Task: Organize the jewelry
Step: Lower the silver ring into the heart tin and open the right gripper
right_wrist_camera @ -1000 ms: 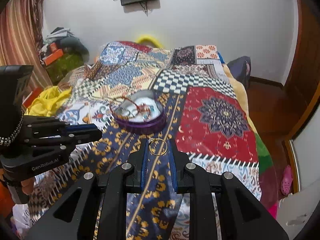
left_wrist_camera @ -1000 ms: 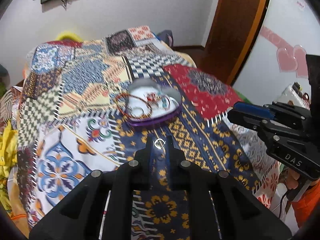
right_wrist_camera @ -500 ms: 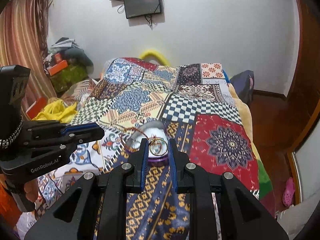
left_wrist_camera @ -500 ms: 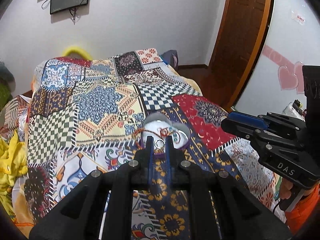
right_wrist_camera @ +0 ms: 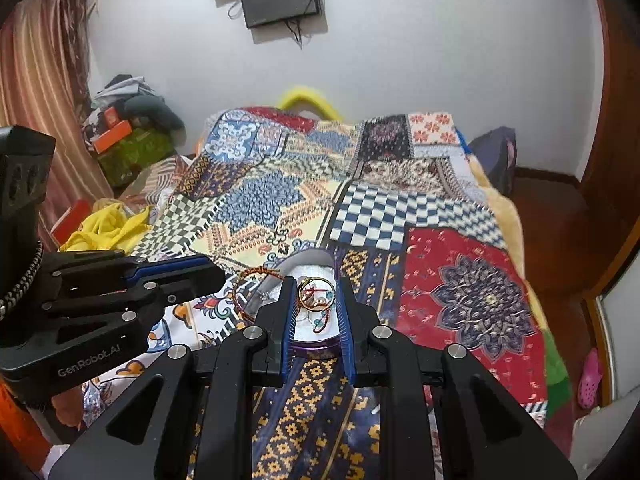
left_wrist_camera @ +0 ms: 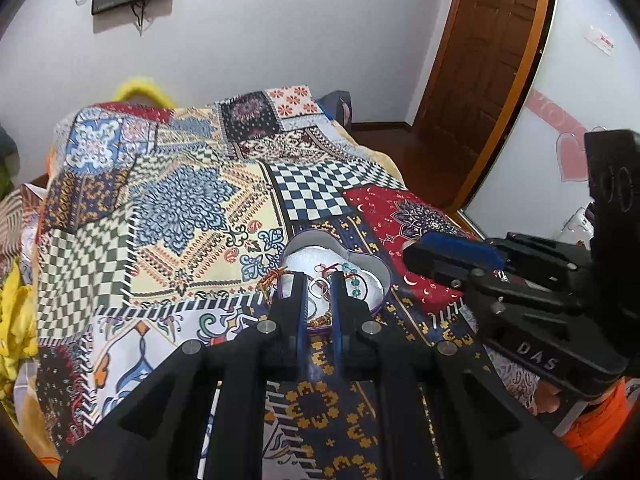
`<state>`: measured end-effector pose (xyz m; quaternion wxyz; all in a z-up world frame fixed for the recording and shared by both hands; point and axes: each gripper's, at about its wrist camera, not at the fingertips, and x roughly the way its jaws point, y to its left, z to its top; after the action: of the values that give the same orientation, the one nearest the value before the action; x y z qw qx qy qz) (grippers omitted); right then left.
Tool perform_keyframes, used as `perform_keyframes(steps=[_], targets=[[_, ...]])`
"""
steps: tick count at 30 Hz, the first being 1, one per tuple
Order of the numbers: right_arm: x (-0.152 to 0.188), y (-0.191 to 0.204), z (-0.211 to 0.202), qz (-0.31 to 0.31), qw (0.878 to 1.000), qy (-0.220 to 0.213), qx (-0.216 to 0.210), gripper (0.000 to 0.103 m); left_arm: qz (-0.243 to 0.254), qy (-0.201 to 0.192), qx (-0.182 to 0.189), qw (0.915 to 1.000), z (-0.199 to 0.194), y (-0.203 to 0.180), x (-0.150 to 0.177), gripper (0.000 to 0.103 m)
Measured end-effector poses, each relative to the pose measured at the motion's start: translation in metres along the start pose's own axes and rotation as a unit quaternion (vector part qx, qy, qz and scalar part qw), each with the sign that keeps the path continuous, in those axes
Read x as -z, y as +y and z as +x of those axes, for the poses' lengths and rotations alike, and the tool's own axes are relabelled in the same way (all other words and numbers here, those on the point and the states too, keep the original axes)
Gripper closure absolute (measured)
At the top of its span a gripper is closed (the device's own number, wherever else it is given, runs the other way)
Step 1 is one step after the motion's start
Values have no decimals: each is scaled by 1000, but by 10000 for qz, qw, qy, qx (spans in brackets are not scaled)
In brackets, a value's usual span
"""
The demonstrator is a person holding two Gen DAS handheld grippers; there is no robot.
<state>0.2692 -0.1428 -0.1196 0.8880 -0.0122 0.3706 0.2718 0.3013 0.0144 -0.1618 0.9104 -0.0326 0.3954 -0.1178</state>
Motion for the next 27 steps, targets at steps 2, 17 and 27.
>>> perform_keyframes(steps=[2,17,27], targets=[[2,-1,7,30,10000,92,-21,85,-29,77,60,9999,8,2,-1,94],[11,-7,48,-25,9971,747,-141,85,-83,447,108,9989,39,11,2,93],[6,-4,42,-99,9956,923,-139,82,-100,158,49,9998,8,8,-5,88]])
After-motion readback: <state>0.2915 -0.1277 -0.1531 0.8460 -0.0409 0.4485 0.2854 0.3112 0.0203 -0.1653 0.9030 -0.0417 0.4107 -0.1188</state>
